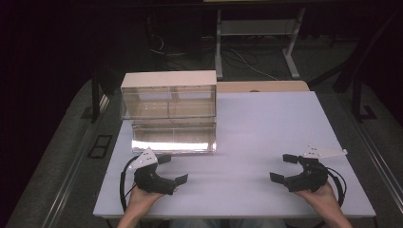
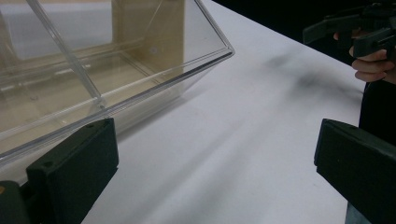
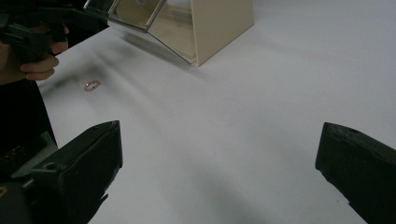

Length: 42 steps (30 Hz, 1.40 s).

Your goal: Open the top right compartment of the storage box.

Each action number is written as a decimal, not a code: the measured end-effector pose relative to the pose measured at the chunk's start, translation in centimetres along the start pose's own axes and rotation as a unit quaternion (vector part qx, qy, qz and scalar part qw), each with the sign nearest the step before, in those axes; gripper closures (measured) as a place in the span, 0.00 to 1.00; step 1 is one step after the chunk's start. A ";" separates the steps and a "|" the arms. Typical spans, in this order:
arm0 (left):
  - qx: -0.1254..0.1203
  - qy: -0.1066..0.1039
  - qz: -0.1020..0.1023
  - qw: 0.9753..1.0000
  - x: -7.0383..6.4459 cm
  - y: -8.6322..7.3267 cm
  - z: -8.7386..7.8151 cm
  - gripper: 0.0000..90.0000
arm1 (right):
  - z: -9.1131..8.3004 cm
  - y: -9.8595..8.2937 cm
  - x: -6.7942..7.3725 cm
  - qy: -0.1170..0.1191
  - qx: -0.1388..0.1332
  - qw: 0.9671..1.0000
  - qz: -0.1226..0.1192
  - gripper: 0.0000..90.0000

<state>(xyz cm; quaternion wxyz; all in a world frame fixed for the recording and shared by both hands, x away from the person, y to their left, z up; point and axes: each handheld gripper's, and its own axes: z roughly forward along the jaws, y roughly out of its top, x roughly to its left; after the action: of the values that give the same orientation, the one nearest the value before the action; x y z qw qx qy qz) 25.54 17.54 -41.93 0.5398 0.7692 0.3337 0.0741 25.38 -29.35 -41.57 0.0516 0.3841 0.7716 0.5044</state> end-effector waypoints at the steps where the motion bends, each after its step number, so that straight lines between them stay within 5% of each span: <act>1: 0.001 0.000 0.001 1.000 0.0 0.0 0.0 0.00 | 0.0 0.0 0.0 -0.001 0.001 1.000 0.000 0.01; 11: -0.005 -0.005 0.001 1.000 -0.2 0.1 -0.1 0.00 | 0.1 -0.2 0.0 0.003 0.003 1.000 0.006 0.01; 30: 0.023 -0.014 0.000 1.000 -0.9 0.9 -0.2 0.00 | -0.1 -0.6 0.0 -0.001 0.014 1.000 0.007 0.01; 42: 0.028 -0.021 0.003 0.999 -1.4 2.6 -0.9 0.00 | -0.2 -0.7 0.0 -0.002 0.013 1.000 0.006 0.01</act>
<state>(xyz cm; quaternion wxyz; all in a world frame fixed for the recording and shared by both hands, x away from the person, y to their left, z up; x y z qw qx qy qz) 25.14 16.95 -38.95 0.5251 0.7863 0.3218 0.0502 24.93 -29.66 -42.07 0.0450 0.3905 0.7755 0.4940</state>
